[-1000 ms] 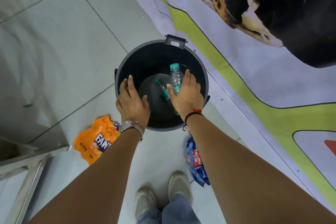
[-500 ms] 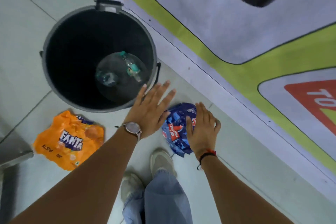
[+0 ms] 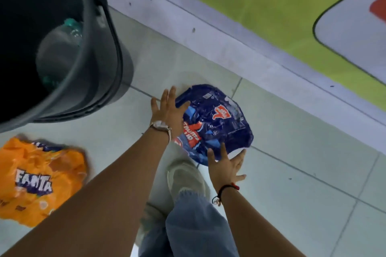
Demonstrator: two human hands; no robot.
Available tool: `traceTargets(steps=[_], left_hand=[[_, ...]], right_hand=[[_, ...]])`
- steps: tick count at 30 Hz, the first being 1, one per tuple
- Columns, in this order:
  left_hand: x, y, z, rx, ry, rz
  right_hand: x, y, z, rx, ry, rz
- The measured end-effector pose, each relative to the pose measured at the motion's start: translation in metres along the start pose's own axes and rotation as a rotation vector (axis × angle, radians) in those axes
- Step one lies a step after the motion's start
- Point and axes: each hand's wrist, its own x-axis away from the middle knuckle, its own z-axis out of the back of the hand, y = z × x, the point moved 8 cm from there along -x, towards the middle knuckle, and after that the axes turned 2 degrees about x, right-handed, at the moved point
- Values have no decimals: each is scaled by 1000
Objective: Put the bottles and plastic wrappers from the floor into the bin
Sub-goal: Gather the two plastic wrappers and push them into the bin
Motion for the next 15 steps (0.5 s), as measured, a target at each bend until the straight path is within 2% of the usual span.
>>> traceTargets(steps=[3,7,11,15], left_hand=[[-10,-11,-25,-67,-114,39],[-7,-16,-29,42,-90,95],[22,-24,-18,114,-22,103],[73,-54,-11,182,-6,200]], right_hand=[[-11,11,-18,-224,-45,-132],[-20,-2,-21,-354,-23,-15],[-6,-15,-2,-326,72,75],[30,-39,19,-202,132,231]])
